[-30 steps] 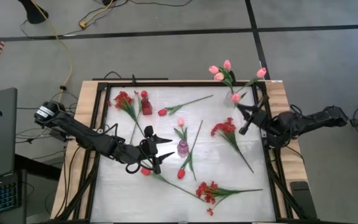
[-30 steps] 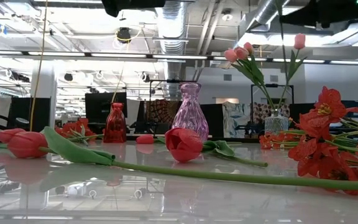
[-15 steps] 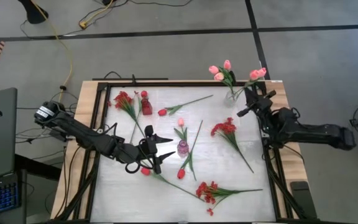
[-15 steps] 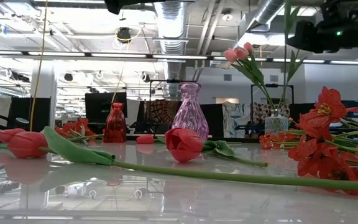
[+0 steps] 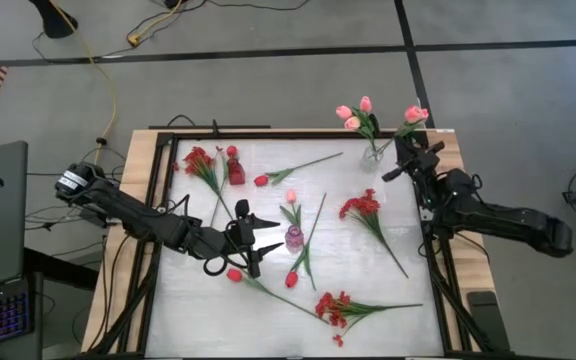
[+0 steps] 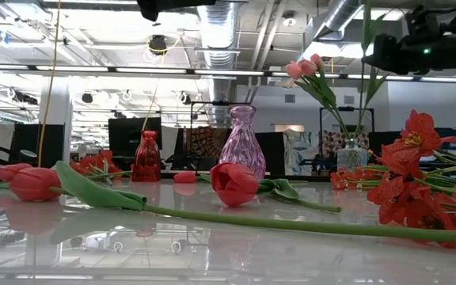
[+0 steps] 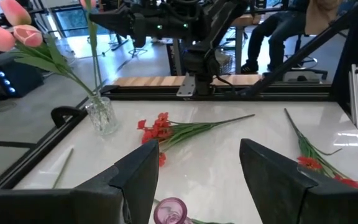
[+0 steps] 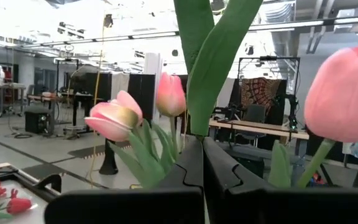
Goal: Sort flowers into vase by color
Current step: Put the pink flower into the transparent vase
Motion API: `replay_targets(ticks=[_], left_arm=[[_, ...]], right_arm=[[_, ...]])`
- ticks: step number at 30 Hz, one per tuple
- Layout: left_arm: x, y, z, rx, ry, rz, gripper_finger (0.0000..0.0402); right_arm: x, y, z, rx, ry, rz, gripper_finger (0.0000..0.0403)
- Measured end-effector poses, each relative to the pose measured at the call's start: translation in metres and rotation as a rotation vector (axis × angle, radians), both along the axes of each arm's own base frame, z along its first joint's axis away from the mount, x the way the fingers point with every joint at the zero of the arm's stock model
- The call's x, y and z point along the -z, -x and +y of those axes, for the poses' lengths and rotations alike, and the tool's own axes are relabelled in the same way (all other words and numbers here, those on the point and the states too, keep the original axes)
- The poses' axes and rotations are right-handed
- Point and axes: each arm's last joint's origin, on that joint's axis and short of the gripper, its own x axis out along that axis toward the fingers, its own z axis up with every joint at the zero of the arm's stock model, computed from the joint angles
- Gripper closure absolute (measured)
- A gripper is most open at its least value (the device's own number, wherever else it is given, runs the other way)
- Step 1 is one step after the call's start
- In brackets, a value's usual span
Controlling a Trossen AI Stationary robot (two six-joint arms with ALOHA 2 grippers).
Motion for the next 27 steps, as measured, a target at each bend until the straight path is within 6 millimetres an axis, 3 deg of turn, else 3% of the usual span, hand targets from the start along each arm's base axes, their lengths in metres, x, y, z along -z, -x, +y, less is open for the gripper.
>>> replay_targets(ticks=[11, 27], left_arm=[[0.000, 0.000, 0.000, -0.001, -0.001, 0.001, 0.0190], [0.002, 0.000, 0.000, -0.002, -0.008, 0.017, 0.0190]], right_arm=[[-0.001, -0.005, -0.009, 0.005, 0.010, -0.047, 0.0384], [0.009, -0.018, -0.018, 0.027, -0.009, 0.030, 0.0384]])
